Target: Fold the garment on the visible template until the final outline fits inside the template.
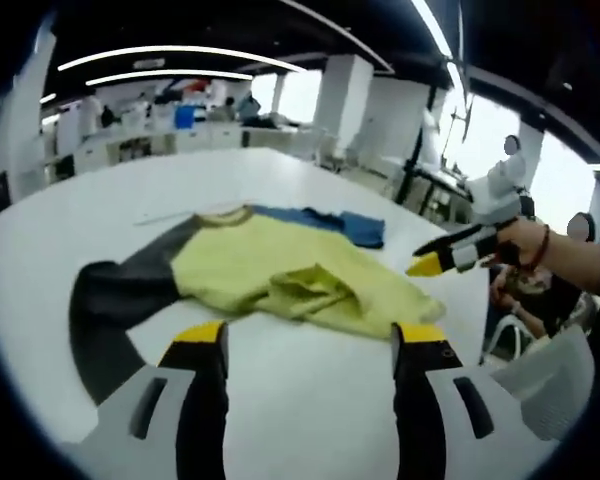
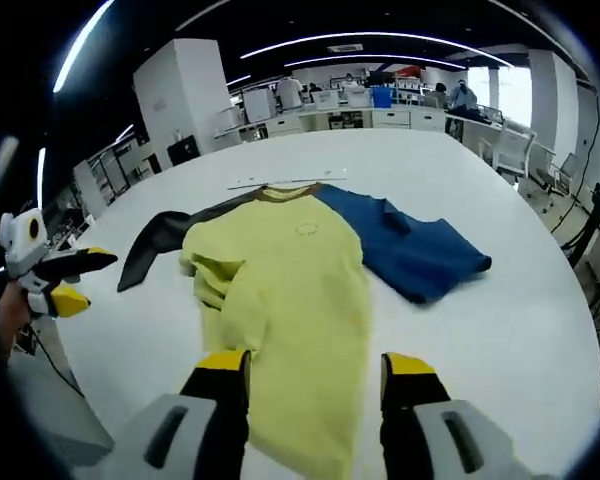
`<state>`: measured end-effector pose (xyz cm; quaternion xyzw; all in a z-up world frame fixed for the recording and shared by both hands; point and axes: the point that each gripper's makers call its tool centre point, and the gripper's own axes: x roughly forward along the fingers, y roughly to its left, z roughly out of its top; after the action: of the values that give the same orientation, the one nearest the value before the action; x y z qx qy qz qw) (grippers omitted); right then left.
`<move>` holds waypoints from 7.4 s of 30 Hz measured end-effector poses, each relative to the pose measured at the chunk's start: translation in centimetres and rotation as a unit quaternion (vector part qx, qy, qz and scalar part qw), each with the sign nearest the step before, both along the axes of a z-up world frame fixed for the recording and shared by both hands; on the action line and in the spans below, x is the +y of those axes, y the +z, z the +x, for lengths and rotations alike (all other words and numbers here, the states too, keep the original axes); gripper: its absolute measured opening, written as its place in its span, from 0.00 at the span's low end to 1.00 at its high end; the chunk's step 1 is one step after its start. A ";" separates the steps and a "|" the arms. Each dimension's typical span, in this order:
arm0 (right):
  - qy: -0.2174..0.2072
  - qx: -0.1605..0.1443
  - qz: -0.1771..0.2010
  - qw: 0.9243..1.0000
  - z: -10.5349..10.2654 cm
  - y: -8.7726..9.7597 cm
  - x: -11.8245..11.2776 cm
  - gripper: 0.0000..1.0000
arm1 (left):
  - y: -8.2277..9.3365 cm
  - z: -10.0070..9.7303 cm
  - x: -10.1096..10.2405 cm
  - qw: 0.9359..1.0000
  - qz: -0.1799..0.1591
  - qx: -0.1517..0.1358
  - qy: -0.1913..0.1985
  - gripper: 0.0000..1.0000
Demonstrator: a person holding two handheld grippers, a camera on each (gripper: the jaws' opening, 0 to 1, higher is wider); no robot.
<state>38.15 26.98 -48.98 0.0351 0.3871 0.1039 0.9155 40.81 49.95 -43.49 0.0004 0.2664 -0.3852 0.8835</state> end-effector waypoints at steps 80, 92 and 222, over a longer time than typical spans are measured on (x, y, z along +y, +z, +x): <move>-0.019 0.088 -0.023 0.996 -6.3 -3.7 -1.3 0.00 | -4.9 2.7 0.5 0.987 0.061 0.116 0.088 0.00; -0.004 0.085 -0.023 0.996 -6.0 -3.0 -1.6 0.00 | -3.7 0.5 4.0 0.988 0.074 0.088 0.101 0.00; 0.130 -0.026 -0.147 0.980 7.5 -0.7 -5.9 0.35 | -1.4 -9.1 7.1 0.998 0.051 0.015 0.047 0.99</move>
<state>45.69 21.04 -49.71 -0.1531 0.3751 0.1646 0.8993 31.73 57.06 -44.88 0.0272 0.2982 -0.3293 0.8955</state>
